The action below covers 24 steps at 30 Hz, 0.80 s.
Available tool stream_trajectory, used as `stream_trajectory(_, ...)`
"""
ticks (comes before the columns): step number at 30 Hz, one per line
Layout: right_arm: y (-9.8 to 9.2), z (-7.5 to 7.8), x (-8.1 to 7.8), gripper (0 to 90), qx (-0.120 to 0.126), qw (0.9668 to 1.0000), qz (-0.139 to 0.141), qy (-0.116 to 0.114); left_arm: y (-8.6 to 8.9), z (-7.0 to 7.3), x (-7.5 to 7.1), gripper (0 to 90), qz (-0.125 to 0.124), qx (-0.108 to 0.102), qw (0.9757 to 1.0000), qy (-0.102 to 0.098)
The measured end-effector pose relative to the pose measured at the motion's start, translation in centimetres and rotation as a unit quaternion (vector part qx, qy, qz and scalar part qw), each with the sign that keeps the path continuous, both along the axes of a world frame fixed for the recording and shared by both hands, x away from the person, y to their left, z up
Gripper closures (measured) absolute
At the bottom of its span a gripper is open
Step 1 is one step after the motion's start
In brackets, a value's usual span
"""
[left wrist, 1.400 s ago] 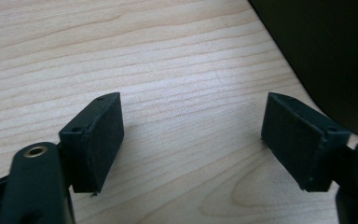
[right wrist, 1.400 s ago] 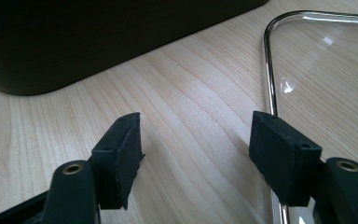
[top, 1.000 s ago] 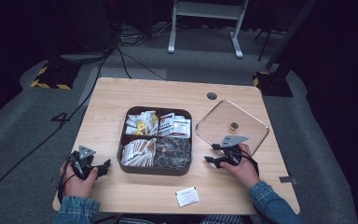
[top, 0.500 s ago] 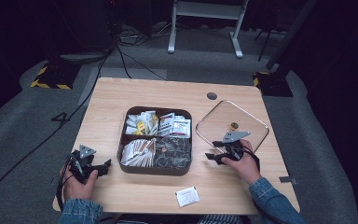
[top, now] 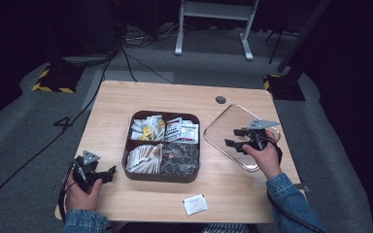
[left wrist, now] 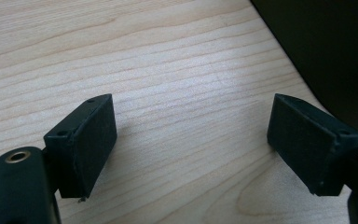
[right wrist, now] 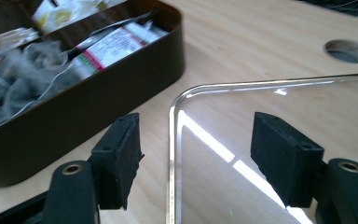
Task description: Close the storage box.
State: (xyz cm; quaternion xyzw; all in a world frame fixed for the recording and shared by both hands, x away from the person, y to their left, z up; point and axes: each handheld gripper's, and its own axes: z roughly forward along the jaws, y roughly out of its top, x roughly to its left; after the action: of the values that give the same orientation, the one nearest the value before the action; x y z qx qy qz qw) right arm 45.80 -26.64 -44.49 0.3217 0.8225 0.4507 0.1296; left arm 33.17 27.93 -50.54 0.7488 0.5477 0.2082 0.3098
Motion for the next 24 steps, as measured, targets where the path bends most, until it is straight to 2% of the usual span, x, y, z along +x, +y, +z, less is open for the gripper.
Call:
stream_trajectory(5,-1.1,0.5,1.7,34.3,-0.029,0.9993,-0.025,-0.005,0.0,0.0,0.0,16.2,-0.001,0.0,1.0,0.0)
stream_trajectory(9,-2.5,0.8,3.0,34.5,-0.026,0.9979,-0.059,0.005,0.0,0.0,0.1,16.1,-0.002,0.0,1.0,0.0)
stream_trajectory(12,-3.2,0.8,3.8,34.2,-0.04,0.9961,-0.077,0.01,0.0,0.0,0.0,16.1,-0.001,0.0,1.0,0.0)
stream_trajectory(19,-4.1,-0.2,5.8,30.5,-0.068,0.9921,-0.097,0.04,0.1,0.0,0.3,14.9,-0.006,0.001,1.0,0.001)
stream_trajectory(24,-4.1,-1.3,6.5,30.2,-0.075,0.991,-0.094,0.057,0.1,0.0,0.3,14.7,-0.006,0.001,1.0,0.001)
